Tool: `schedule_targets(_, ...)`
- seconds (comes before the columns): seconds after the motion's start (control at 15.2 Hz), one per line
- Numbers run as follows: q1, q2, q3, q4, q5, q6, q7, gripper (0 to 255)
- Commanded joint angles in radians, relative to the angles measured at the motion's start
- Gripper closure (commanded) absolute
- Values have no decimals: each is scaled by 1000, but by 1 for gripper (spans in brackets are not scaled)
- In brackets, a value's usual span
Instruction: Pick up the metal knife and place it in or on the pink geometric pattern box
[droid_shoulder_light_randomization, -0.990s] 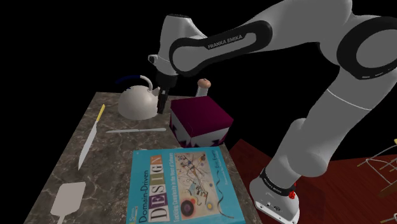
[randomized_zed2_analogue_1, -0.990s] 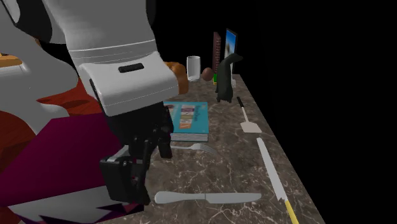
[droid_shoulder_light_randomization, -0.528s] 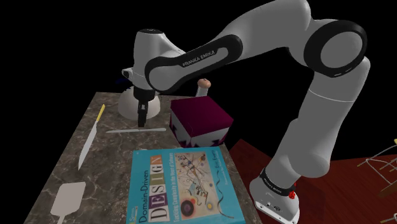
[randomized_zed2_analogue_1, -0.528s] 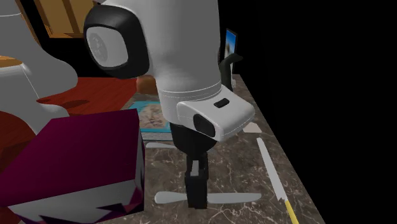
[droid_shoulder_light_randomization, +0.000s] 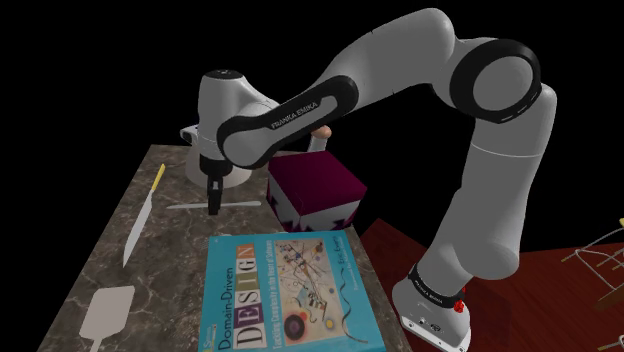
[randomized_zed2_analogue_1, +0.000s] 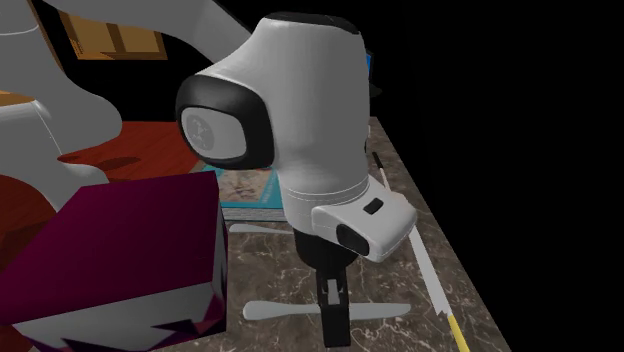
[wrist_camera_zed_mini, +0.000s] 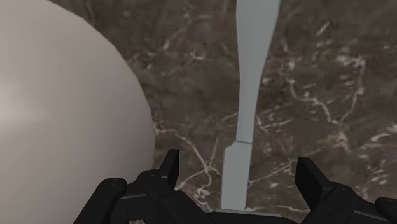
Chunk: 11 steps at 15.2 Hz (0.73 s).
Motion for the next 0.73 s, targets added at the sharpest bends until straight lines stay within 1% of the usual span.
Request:
schedule_targets(0.0, 2, 11, -1, -7, -5, 19, 4, 0)
schedule_targets(0.53, 2, 11, -1, -7, -5, 19, 4, 0)
schedule_targets(0.59, 2, 11, -1, -7, -5, 19, 4, 255)
schedule_targets(0.66, 2, 11, -1, -8, -5, 19, 4, 255)
